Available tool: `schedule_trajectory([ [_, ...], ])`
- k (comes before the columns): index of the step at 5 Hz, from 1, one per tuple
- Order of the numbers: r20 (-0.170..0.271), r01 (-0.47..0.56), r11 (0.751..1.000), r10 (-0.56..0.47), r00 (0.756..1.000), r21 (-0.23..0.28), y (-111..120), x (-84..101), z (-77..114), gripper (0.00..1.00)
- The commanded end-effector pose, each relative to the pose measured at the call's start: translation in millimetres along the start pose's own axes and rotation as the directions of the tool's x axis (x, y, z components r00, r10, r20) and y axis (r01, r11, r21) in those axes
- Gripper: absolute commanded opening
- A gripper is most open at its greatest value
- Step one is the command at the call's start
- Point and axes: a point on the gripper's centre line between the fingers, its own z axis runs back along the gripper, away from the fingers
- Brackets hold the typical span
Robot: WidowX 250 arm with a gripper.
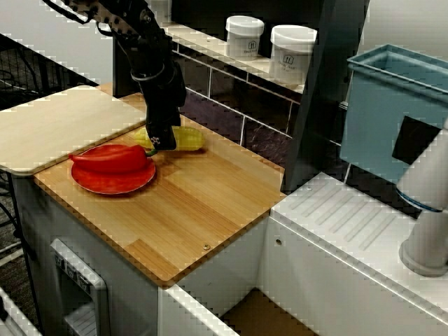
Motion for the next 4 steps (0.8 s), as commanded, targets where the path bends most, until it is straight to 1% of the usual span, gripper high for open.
schedule_trajectory([
  [1,0.049,-0.011,0.997,0.008,0.999,0.078,8,0.2,31.8,0.00],
  [2,0.049,-0.018,0.996,0.014,0.999,0.083,6,-0.1,32.9,0.00],
  [4,0.065,0.001,0.997,-0.006,0.998,0.076,-6,1.2,41.3,0.00],
])
